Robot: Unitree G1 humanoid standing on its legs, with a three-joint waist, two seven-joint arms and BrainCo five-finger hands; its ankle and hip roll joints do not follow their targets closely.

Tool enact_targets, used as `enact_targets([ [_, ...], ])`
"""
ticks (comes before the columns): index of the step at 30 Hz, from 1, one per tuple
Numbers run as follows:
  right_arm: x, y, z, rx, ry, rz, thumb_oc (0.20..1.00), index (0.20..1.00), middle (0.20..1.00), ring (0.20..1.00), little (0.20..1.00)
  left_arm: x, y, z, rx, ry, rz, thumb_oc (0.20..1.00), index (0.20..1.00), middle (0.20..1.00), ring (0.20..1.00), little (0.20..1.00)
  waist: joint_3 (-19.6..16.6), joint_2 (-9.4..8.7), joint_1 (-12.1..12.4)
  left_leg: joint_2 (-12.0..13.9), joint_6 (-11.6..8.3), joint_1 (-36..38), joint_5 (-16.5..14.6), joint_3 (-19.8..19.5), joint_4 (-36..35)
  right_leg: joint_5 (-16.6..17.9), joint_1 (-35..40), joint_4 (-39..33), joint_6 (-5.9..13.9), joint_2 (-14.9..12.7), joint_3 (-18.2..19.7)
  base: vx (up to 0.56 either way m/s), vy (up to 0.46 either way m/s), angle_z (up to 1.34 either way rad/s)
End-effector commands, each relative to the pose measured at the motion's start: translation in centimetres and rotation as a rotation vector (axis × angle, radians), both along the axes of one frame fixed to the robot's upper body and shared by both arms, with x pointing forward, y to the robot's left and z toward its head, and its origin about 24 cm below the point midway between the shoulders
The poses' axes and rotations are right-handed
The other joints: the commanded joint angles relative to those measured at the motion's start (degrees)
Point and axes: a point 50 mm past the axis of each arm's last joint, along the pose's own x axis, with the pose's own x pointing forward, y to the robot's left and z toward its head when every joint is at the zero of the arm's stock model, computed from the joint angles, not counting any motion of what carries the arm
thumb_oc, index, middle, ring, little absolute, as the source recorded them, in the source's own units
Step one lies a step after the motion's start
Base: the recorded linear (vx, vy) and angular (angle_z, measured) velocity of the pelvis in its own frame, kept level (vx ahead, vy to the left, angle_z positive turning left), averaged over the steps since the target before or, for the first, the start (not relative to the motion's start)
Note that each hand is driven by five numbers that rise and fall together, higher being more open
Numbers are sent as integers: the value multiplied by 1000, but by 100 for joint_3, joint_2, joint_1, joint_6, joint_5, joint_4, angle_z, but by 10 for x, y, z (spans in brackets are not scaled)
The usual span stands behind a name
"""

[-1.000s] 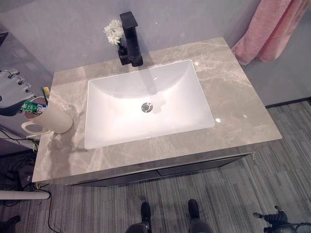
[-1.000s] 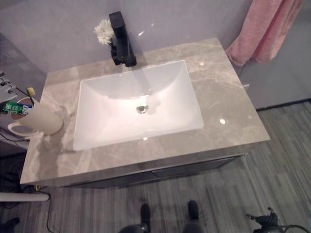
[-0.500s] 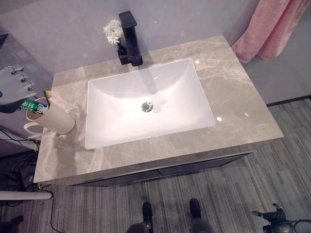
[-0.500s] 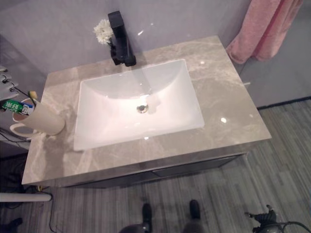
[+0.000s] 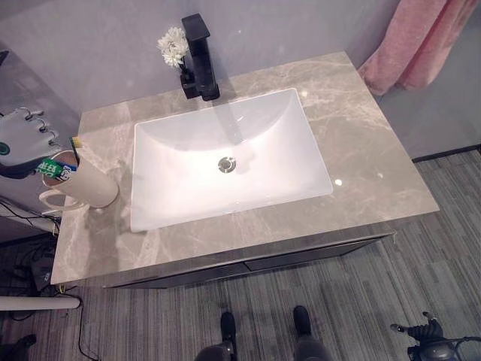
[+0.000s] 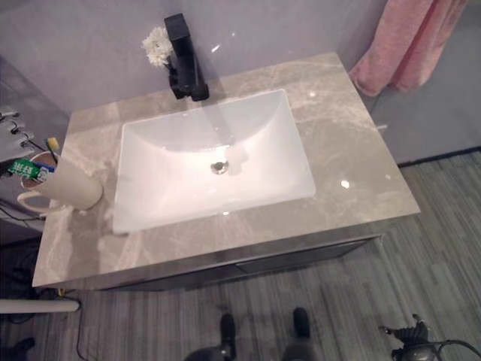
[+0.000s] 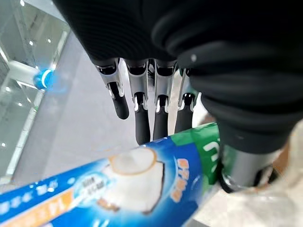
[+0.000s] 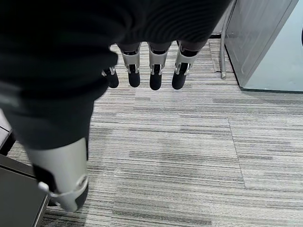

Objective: Put brush and paste in cup on sink, flatten towel.

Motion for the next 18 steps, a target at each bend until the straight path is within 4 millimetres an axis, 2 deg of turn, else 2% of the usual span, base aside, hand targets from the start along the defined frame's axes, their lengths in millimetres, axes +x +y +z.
enact_targets([
  [1,-3,-20,16,-76,17,44,1000,1000,1000,1000,1000,-23,34,52,97,-160,185,200,200,200,200,200,-195,34,-171,176,-100,257,-147,-16,26,274,-78,-11,566,-554,-217,0,0,0],
  [13,3,-20,18,-84,8,72,1000,1000,1000,1000,1000,-20,44,39,82,-139,214,200,200,200,200,200,-162,30,-241,196,-112,248,-140,-11,26,275,-96,-11,553,-541,-210,0,0,0],
  [18,3,-21,19,-87,5,76,1000,1000,1000,1000,1000,-14,42,35,66,-138,204,200,200,200,200,200,-155,71,-245,197,-114,248,-143,0,26,273,-115,-11,547,-533,-192,0,0,0],
])
